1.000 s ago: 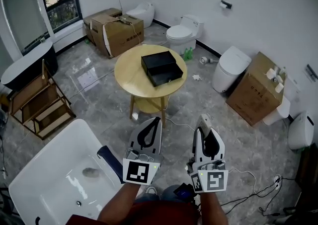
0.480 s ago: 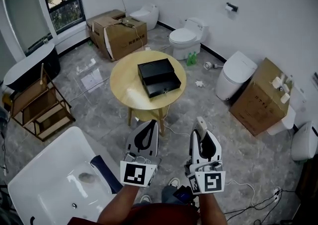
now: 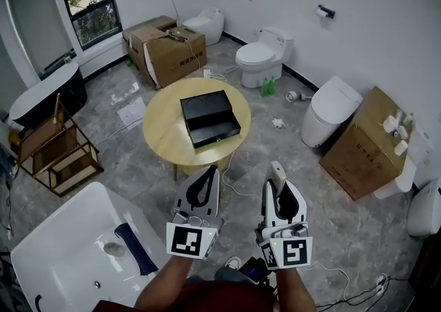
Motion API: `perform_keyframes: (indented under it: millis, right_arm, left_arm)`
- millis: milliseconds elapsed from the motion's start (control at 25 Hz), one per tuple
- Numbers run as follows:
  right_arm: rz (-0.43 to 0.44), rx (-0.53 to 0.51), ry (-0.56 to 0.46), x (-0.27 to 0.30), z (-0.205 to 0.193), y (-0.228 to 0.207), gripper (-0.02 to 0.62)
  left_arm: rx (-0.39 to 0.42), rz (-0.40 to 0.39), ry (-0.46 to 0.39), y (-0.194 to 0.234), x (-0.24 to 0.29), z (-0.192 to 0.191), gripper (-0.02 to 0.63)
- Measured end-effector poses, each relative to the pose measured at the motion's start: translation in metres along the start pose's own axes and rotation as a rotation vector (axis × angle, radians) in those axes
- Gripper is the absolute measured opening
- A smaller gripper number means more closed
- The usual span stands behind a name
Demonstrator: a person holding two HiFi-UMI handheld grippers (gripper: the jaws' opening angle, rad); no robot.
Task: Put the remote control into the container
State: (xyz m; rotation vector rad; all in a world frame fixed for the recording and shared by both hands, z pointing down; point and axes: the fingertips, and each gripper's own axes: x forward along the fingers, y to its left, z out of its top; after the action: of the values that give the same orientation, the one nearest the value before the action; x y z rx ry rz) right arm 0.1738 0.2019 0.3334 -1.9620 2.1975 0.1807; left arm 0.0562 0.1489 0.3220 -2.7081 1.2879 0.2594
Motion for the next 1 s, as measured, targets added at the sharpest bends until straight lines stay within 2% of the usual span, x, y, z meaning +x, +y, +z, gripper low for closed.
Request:
perform_keyframes:
  millis: [160, 520, 720, 1000]
  right_arm:
    - [0.018, 0.017, -0.007, 0.014, -0.003, -0.026, 0.117]
    - [0.067, 0.030, 0.007, 0.055, -0.023, -0.043, 0.117]
    - [0.067, 0.020, 0.012, 0.097, -0.040, -0.048, 0.117]
    - [0.072, 0.015, 0.026, 0.189, -0.057, -0.039, 0.117]
  left_arm:
    - [-0.033, 0.038, -0.043, -0.008, 0.027, 0.003, 0.015]
    - [-0.028, 0.076, -0.033, 0.008, 0.065, -0.016, 0.015]
    - [-0.040, 0.071, -0.047, 0.033, 0.100, -0.032, 0.015]
    - [-0.047, 0.071, -0.056, 0.104, 0.156, -0.044, 0.015]
